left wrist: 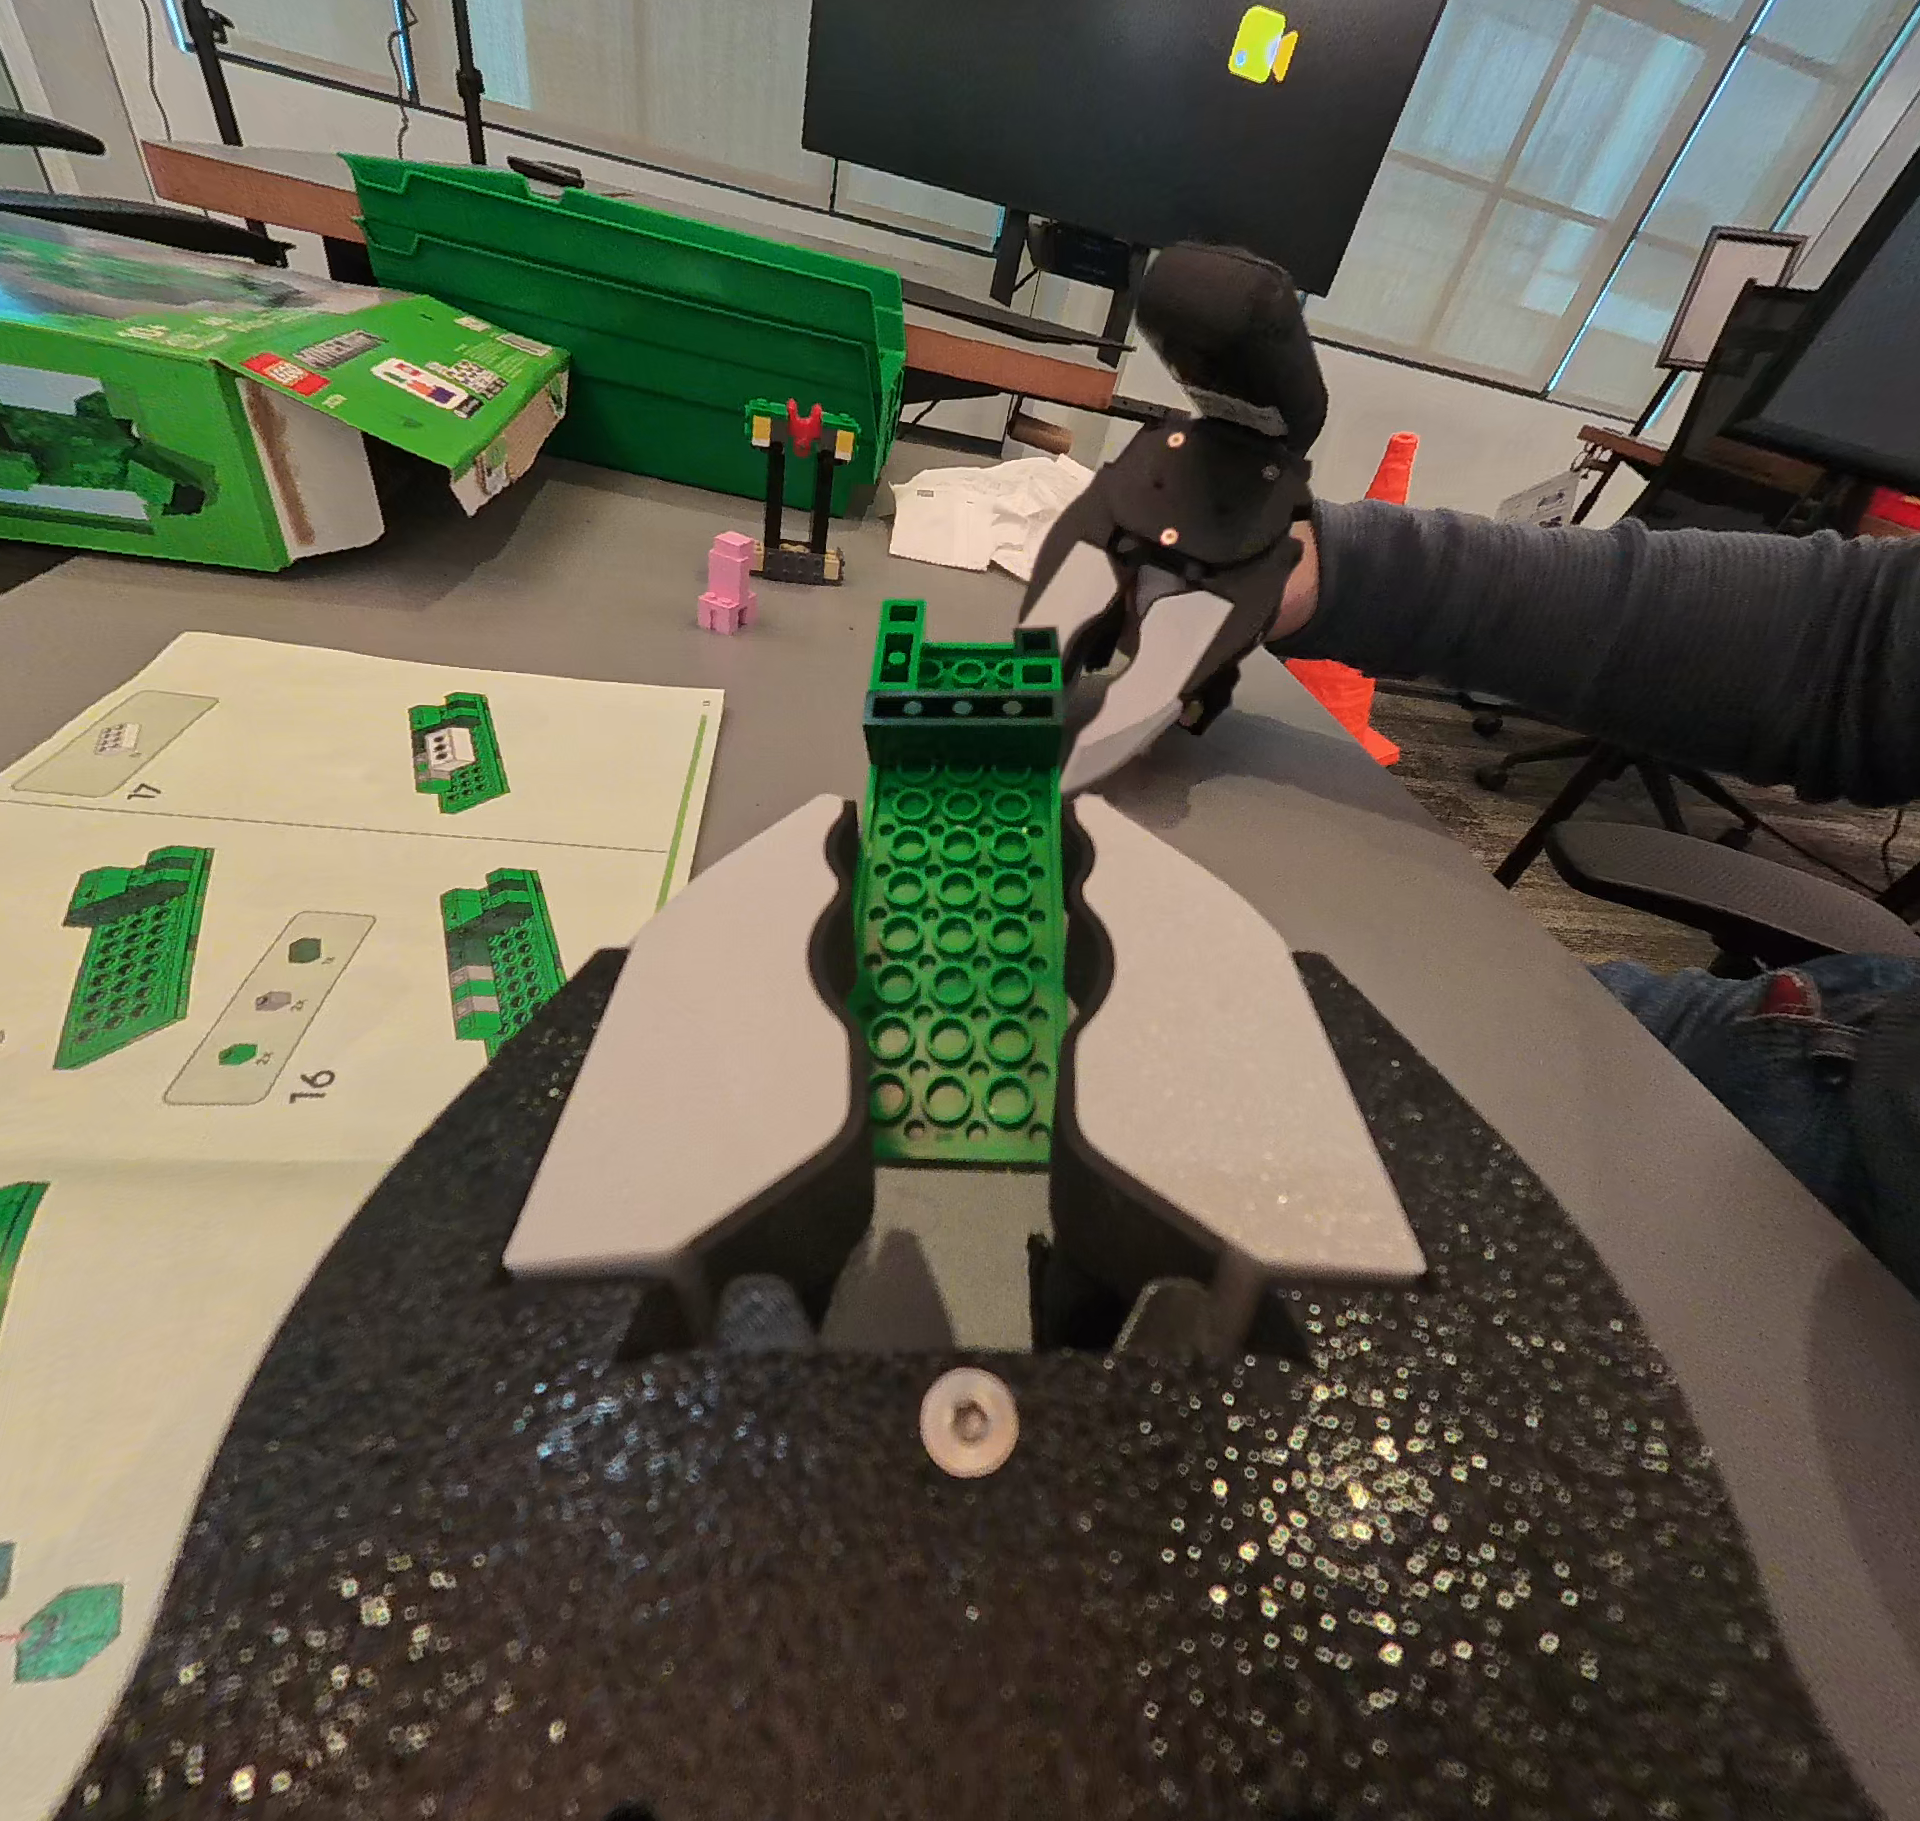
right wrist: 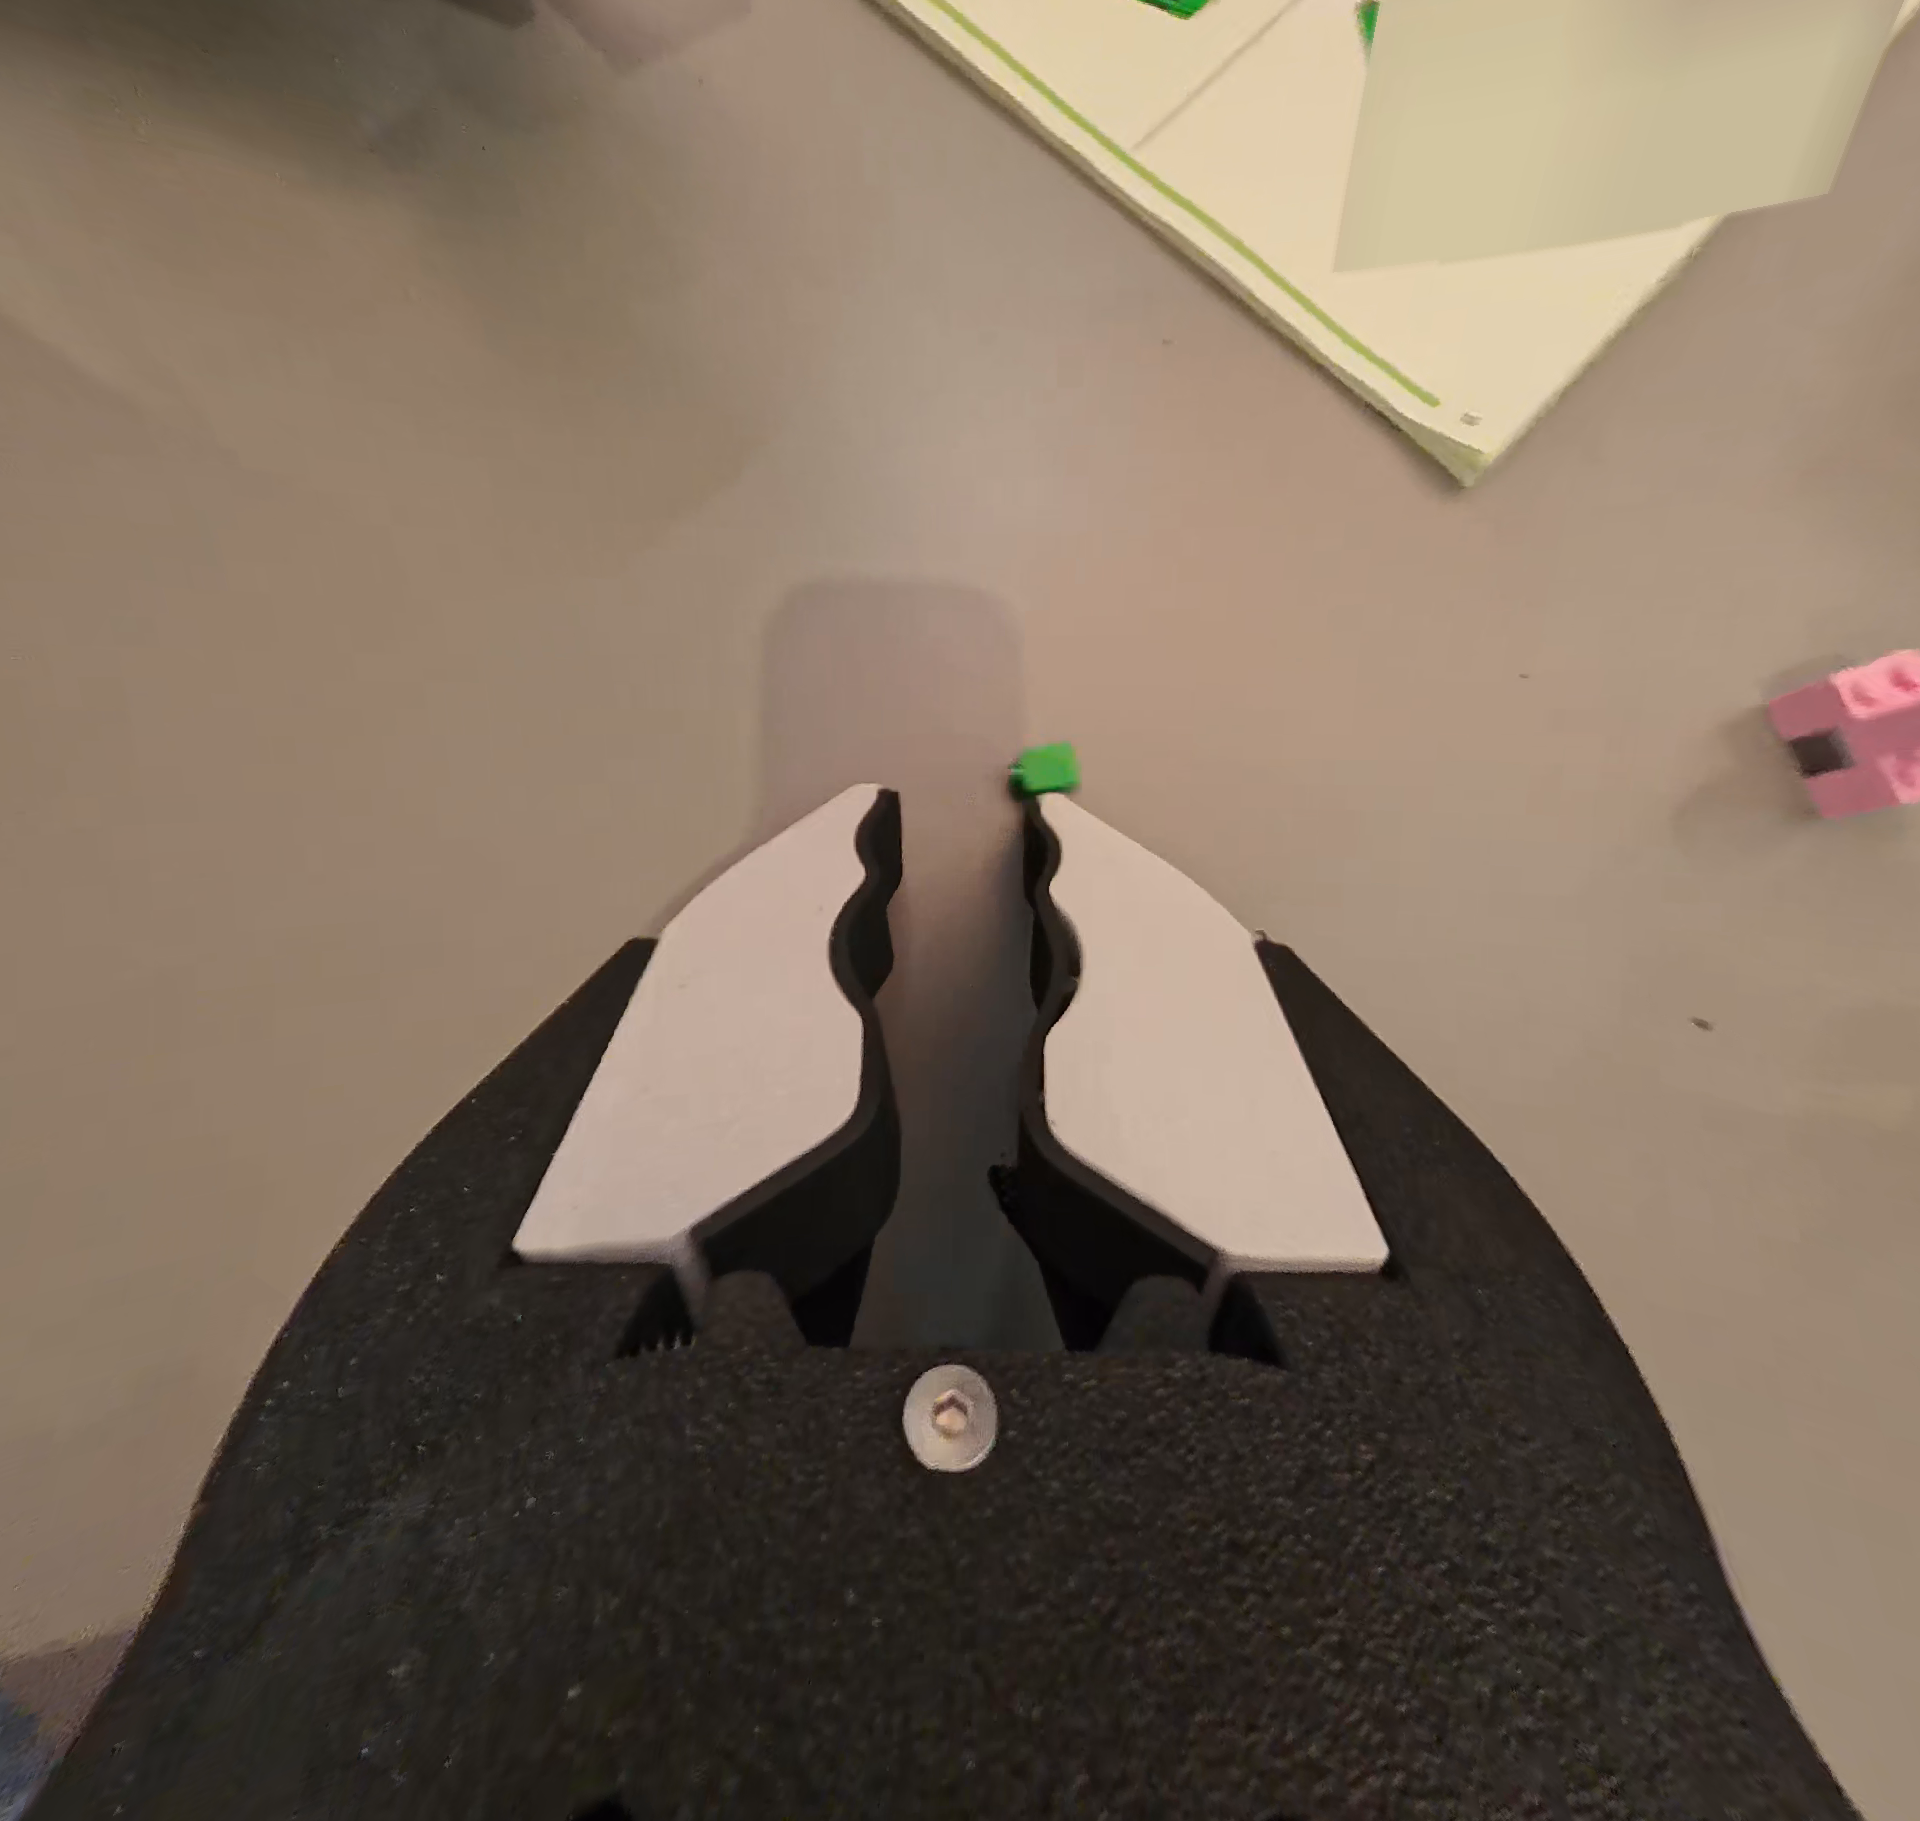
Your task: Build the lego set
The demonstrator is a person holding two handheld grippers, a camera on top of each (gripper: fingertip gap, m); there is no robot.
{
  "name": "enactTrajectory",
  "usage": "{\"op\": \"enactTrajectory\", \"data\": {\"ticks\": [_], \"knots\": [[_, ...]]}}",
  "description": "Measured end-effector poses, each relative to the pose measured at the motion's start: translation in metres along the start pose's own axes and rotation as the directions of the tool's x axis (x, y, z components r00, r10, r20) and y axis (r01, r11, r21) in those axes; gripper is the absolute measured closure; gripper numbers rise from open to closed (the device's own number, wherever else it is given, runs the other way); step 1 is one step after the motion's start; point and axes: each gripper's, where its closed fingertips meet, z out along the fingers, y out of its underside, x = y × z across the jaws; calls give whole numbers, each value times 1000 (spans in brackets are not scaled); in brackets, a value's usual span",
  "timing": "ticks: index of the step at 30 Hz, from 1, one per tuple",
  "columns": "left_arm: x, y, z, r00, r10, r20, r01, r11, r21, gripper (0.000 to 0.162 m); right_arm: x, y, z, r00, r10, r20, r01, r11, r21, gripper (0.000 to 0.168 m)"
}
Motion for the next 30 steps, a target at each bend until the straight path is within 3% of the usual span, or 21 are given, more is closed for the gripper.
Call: {"op": "enactTrajectory", "data": {"ticks": [2,9,13,21,25,30], "knots": [[0,0,0,1000,-3,-2,3,1000,1,126,-10,0,1,999,-20,49,20,1000,3,146],[1,0,0,1000,-12,-14,12,1000,0,126,7,-2,-2,998,-65,0,65,997,46,146],[1,0,0,1000,-17,-18,17,1000,0,126,2,-3,-1,996,40,81,-41,999,17,146],[2,-1,-1,998,-45,-36,46,999,13,126,-1,1,-1,974,212,-75,-214,977,-21,142],[2,-2,-1,997,-58,-43,59,998,20,126,4,-3,-3,958,253,-134,-251,967,34,143],[2,-2,-1,997,-63,-45,64,998,22,126,-8,-12,9,969,236,-67,-233,971,58,139]]}}
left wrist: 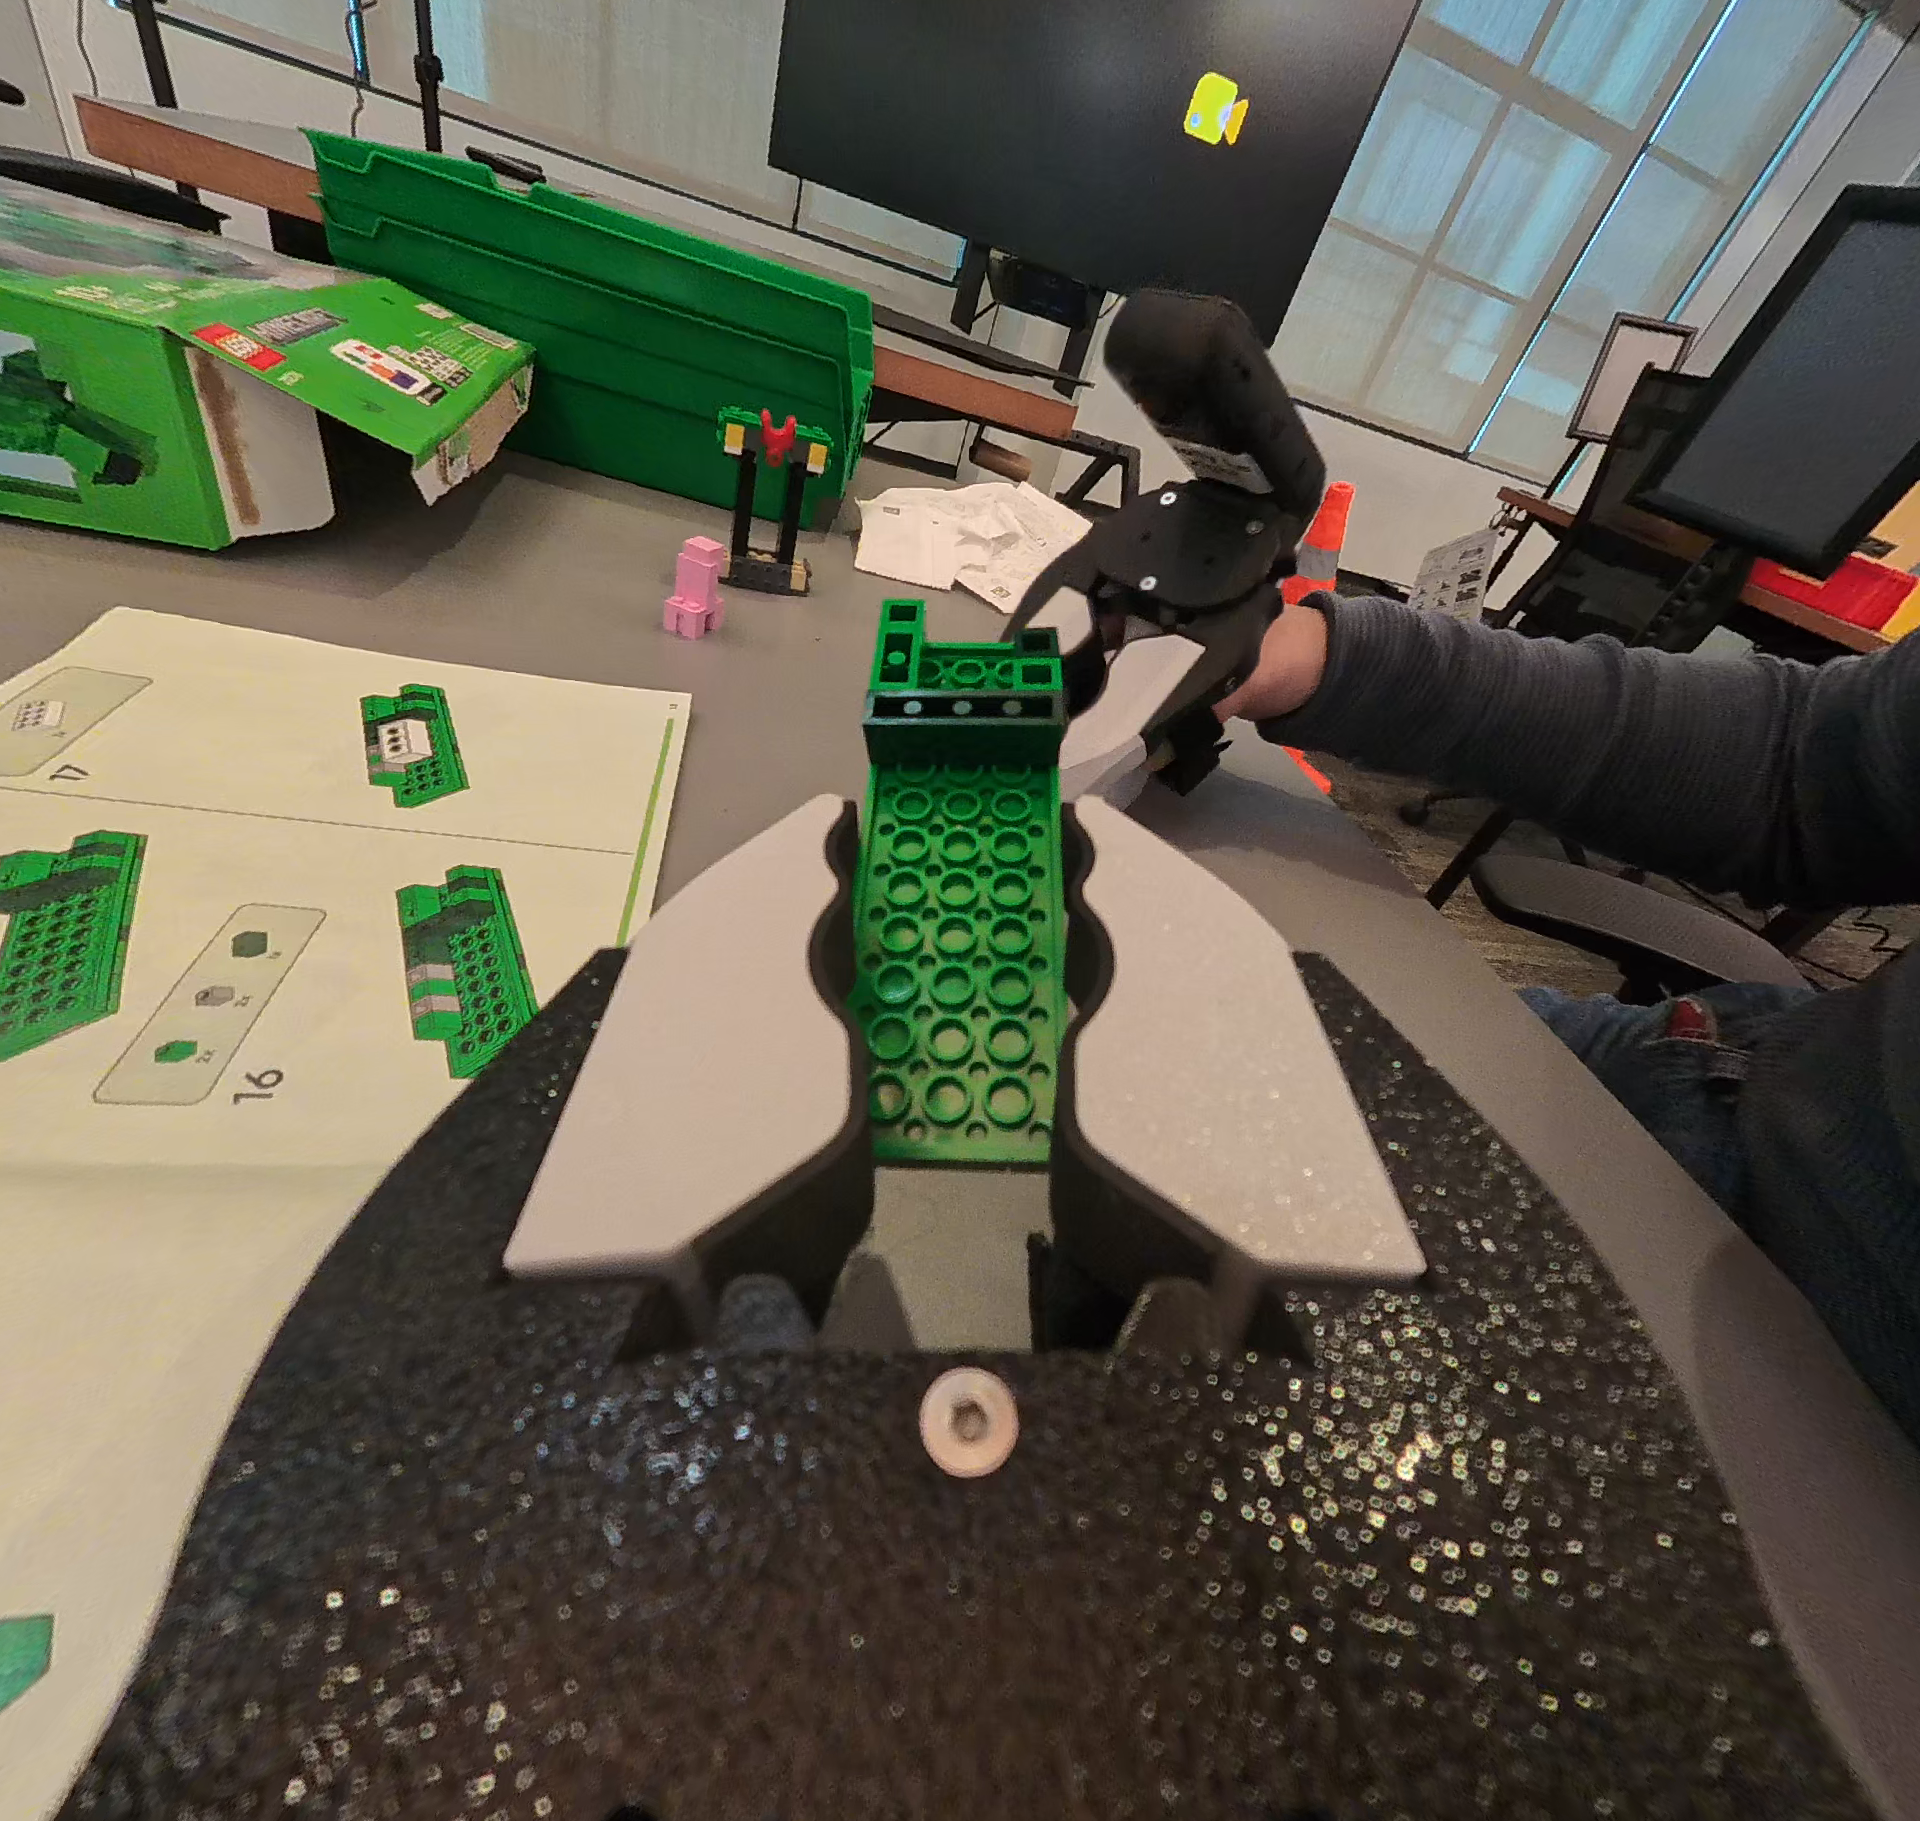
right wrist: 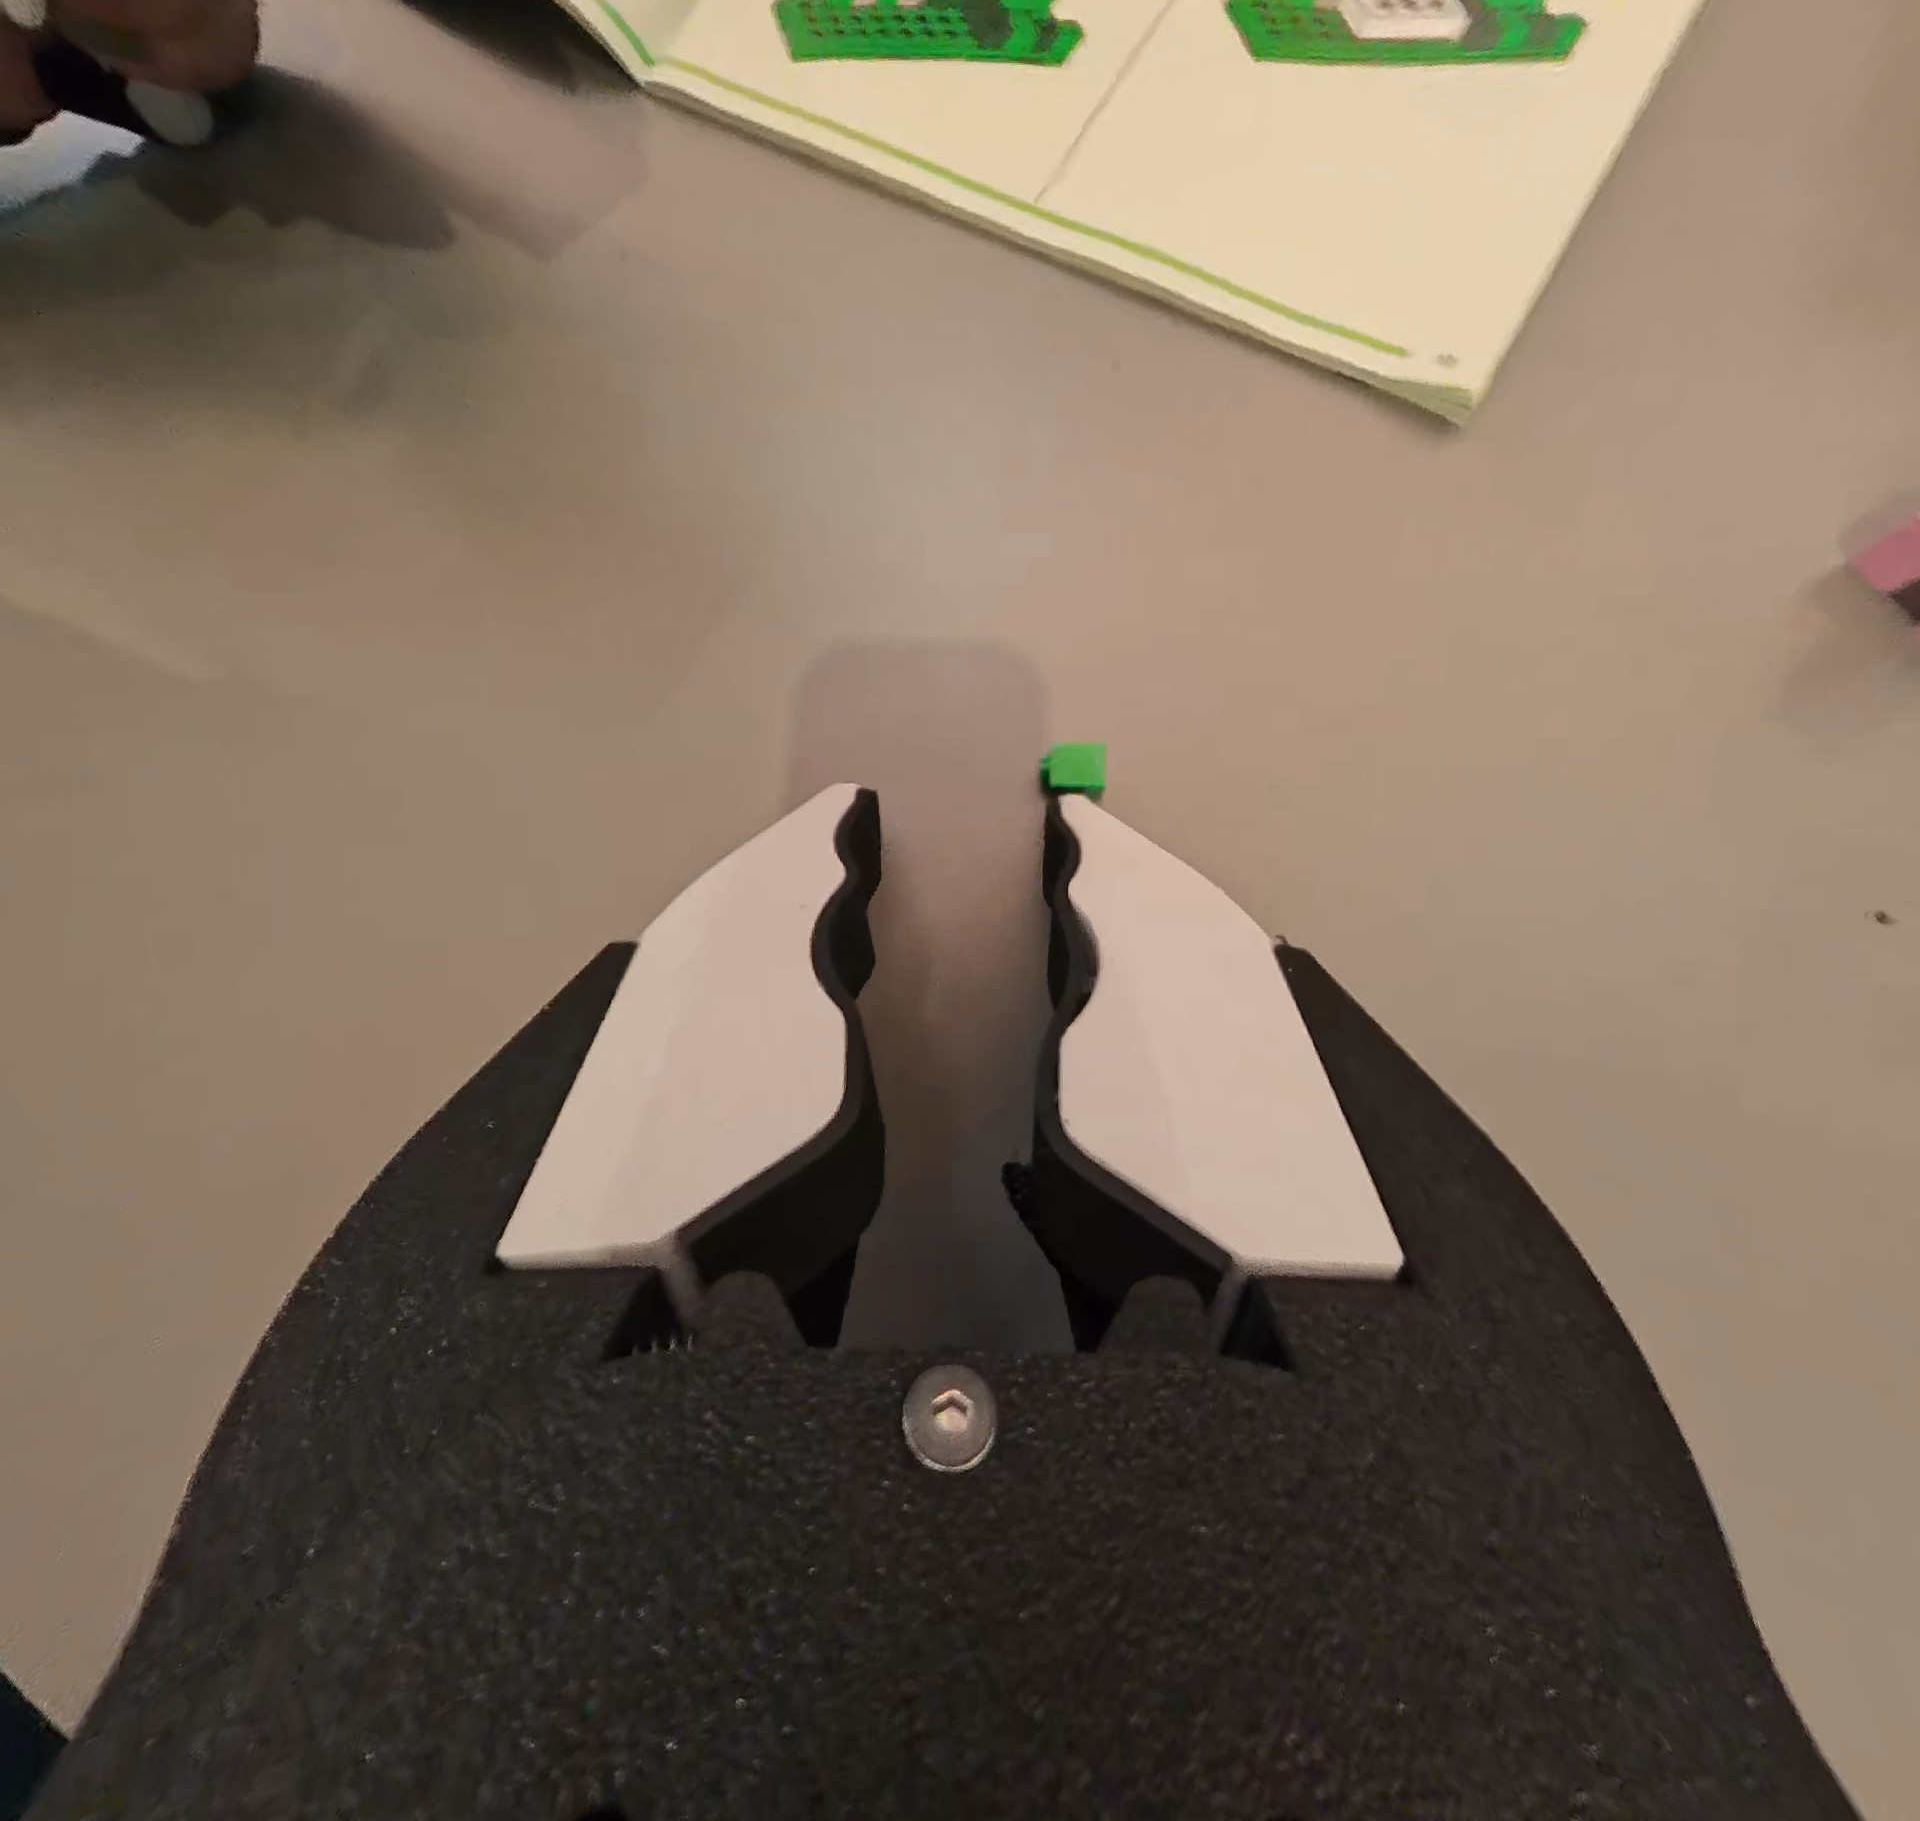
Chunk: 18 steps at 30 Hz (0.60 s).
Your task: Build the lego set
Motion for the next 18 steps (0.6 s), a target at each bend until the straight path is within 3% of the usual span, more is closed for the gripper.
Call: {"op": "enactTrajectory", "data": {"ticks": [5,9,13,18], "knots": [[0,0,0,1000,-8,-6,8,1000,2,126,-1,-9,-6,999,-29,22,27,997,69,144],[1,0,0,1000,-17,-17,17,1000,2,126,17,-8,-11,973,-233,-3,232,969,86,142],[8,1,1,998,-5,-59,5,1000,-4,126,13,-5,-8,904,-404,136,393,914,101,146],[27,4,3,981,21,-191,-25,999,-20,126,18,-8,0,857,-461,231,454,887,88,145]]}}
